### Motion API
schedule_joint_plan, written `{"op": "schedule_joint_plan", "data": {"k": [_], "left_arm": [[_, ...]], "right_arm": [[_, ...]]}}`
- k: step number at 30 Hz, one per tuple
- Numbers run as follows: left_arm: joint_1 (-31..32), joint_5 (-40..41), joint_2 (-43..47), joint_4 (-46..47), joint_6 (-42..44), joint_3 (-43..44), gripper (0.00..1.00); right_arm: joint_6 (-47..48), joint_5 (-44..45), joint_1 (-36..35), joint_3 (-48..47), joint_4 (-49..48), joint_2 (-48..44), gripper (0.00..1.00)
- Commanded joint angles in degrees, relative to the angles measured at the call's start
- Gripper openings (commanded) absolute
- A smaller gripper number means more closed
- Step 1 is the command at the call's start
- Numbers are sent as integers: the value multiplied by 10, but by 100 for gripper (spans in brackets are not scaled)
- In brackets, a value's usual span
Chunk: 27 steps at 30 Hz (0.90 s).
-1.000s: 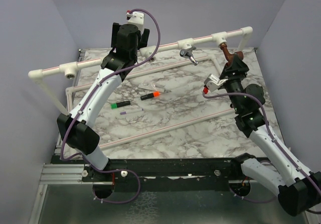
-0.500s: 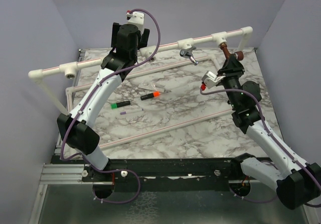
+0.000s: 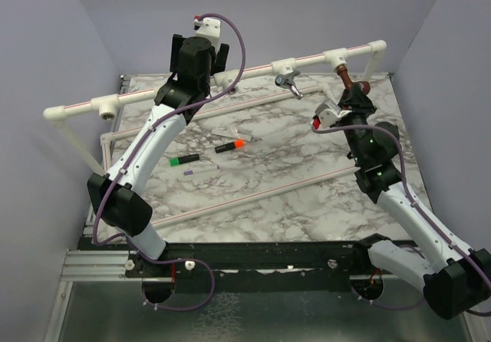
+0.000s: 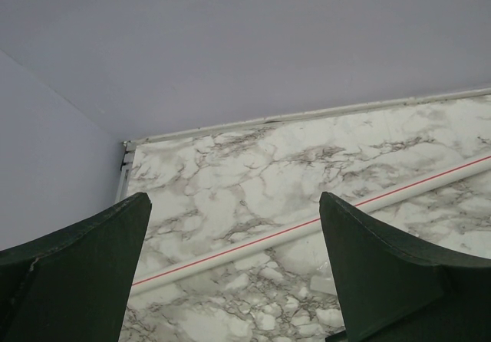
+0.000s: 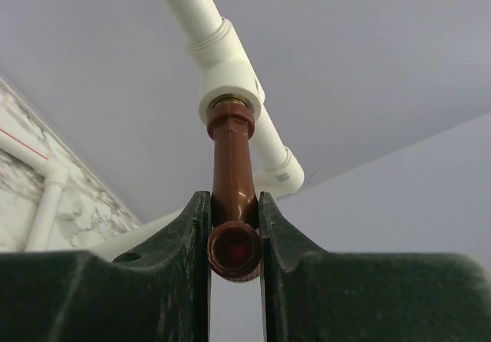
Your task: Install the water faucets
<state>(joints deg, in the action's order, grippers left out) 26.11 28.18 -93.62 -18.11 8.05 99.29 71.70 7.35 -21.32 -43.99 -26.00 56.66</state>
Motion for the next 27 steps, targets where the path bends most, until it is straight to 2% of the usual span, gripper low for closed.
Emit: {"op": "schedule_joint_plan", "data": {"k": [1,14,27], "left_arm": [[31,-77,-22,-45,-40,-29,92],[31,-75,-21,-46,-39,-31,92],[31,-75,-18,-45,-39,-34,92]], "right_arm": [[-161,11,0,-37,7,-13,0],[-659,31,0,-121,70,-4,0],[-1035,77,-1,-133,75,10,1]]}}
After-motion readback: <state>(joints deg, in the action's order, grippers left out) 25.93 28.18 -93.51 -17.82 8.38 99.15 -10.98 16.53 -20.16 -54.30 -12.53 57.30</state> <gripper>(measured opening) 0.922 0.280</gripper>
